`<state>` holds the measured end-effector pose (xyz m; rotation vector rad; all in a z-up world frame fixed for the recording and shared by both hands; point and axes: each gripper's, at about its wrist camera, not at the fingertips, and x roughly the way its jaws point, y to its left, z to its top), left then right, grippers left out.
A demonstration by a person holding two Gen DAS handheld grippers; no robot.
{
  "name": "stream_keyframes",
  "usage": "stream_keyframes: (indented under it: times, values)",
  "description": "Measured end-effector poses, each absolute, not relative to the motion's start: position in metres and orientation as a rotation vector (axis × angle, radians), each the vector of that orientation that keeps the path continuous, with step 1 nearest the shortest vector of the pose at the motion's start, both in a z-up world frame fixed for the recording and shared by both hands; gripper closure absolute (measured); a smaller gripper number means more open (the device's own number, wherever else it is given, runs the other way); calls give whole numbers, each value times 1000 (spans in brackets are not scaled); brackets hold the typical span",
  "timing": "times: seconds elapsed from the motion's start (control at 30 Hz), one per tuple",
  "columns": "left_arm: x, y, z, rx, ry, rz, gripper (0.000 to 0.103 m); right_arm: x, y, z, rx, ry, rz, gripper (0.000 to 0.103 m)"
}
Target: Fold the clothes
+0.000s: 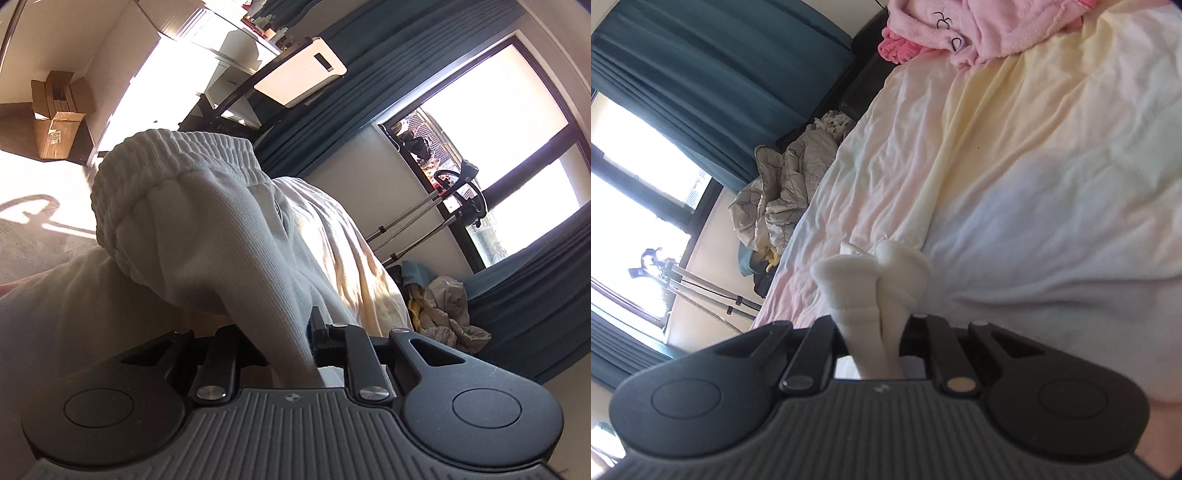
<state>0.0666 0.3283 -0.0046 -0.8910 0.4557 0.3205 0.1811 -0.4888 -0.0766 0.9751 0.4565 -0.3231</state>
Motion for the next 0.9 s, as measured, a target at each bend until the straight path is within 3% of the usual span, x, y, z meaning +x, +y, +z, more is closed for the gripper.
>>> stream_keyframes:
  times: [0.1, 0.17, 0.2, 0.5, 0.9]
  values:
    - [65, 322, -7, -849, 482, 348, 62, 181, -485, -84, 902, 476, -336, 92]
    - [62, 311, -5, -810, 491, 343, 19, 179, -486, -92, 897, 488, -347, 92]
    - [60, 305, -3, -787, 494, 335, 15, 177, -488, -96, 926, 484, -351, 92]
    - [29, 219, 27, -488, 493, 191, 10, 173, -487, -106, 988, 473, -399, 91]
    - [116, 116, 1, -286, 555, 135, 9, 175, -464, -92, 817, 420, -449, 91]
